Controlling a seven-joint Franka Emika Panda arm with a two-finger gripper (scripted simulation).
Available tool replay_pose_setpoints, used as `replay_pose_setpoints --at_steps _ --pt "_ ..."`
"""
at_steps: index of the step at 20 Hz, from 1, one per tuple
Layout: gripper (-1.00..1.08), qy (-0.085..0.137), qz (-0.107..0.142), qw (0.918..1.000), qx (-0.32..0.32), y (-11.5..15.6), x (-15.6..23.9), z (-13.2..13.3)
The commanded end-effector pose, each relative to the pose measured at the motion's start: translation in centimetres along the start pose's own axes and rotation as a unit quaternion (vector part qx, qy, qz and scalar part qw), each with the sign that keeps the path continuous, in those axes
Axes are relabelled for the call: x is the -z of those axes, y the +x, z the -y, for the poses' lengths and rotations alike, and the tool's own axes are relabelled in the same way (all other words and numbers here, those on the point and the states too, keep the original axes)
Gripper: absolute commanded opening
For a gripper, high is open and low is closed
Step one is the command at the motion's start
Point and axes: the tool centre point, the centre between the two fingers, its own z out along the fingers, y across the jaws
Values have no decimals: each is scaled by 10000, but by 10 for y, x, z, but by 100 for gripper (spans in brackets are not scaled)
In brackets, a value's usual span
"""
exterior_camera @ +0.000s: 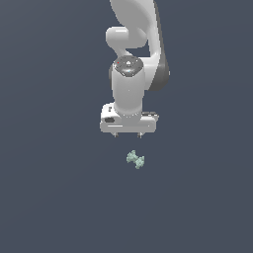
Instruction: Pick up the object and move it to a goal position.
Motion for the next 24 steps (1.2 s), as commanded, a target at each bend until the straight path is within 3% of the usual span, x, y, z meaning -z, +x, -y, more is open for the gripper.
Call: replay_pose_setpoints --at_steps 1,10,24 --pt "100 0 0 10000 0 0 0 0" --pt "100 -107 -157 9995 256 12 8 7" --pt "100 -122 -112 9964 827 16 -4 10"
